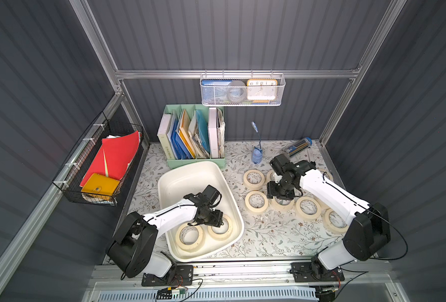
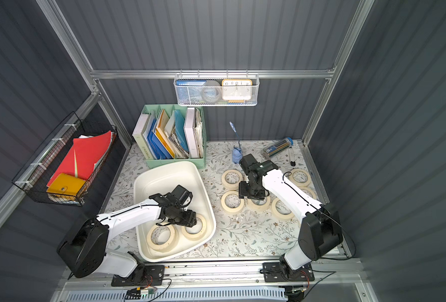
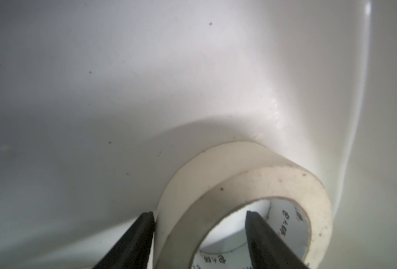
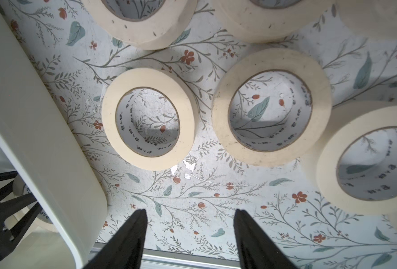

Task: Take out the art tape in the storage box
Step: Pick up the art tape from the storage box.

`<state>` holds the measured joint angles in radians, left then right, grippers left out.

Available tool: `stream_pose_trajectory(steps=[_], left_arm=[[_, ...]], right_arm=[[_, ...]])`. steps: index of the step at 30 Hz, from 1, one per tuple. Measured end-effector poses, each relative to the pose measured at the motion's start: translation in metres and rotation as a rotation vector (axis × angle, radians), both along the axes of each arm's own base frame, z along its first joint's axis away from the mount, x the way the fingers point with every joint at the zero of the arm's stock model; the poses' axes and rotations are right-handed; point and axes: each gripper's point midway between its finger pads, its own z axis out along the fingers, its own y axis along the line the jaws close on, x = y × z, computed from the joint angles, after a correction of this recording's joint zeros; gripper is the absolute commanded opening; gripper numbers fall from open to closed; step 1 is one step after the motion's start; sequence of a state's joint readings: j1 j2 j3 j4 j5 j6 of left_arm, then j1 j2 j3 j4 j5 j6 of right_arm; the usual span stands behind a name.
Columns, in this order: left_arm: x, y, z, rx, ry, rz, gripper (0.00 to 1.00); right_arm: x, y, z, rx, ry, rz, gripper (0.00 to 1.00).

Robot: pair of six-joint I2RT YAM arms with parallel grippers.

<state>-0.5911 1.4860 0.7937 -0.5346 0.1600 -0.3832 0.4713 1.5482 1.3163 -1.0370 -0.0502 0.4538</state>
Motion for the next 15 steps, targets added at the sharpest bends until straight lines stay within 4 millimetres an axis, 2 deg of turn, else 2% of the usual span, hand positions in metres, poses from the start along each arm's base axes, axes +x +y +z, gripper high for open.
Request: stream_pose_trajectory(steps=[10,15], left_arm=[[0.002,0.0,-0.005,0.009,-0.002,-0.008,0.28],[0.004,0.003,-0.003,0.03,-0.011,0.001,0.2]], right_arm=[[0.001,0.019,0.01,0.015,-0.02,0.049,0.65],[0.001,0.039,0.02,0.04,-0.043,0.09,0.65]])
